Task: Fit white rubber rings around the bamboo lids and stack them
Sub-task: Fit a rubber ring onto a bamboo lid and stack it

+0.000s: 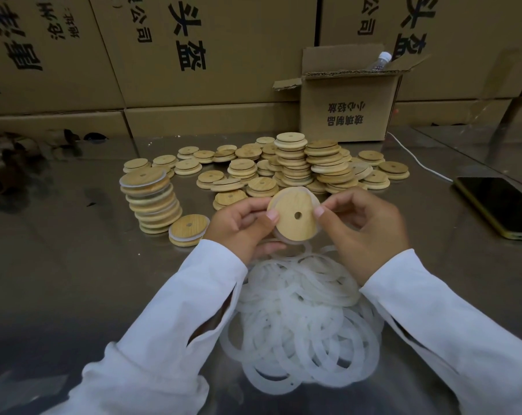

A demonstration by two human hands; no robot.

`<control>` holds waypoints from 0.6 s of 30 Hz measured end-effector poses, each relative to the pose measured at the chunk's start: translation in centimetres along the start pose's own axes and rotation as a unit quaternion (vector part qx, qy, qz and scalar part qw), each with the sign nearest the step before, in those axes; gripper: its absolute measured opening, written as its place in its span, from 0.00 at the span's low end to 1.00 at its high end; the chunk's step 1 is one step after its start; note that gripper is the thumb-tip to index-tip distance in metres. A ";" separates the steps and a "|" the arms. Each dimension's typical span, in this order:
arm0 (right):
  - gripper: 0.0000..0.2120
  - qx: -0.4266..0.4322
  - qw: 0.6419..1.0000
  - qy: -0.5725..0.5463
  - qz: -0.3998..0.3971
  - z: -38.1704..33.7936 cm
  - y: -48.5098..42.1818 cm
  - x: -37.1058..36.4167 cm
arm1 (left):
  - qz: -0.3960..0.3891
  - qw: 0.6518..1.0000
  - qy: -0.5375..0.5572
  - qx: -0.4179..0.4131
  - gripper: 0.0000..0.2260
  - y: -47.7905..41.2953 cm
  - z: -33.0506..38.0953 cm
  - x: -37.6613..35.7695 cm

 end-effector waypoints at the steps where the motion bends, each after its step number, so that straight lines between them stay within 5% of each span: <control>1: 0.05 -0.002 1.000 0.007 -0.001 0.0 0.0 0.0 | 0.003 1.000 -0.002 0.003 0.07 0.0 0.0 0.0; 7: 0.04 0.003 0.998 0.055 -0.032 -0.2 0.2 -0.6 | 0.021 0.993 -0.106 0.036 0.16 -0.1 -0.4 -0.4; 10: 0.05 0.015 0.995 0.059 -0.074 -0.5 0.3 -1.4 | 0.008 0.987 -0.161 -0.005 0.03 0.1 0.3 -0.7; 18: 0.10 -0.029 0.996 0.008 -0.087 -0.2 0.1 -1.4 | -0.027 0.972 -0.227 -0.048 0.06 0.1 0.9 -0.6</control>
Point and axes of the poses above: each hand's wrist, its own y-axis away from the middle knuckle, its own x-axis out of the back of the hand, z = x × y, the point moved 6 cm from there along -y, towards the middle knuckle, and after that the axes turned 11 degrees about -z, right-handed, at the moved point
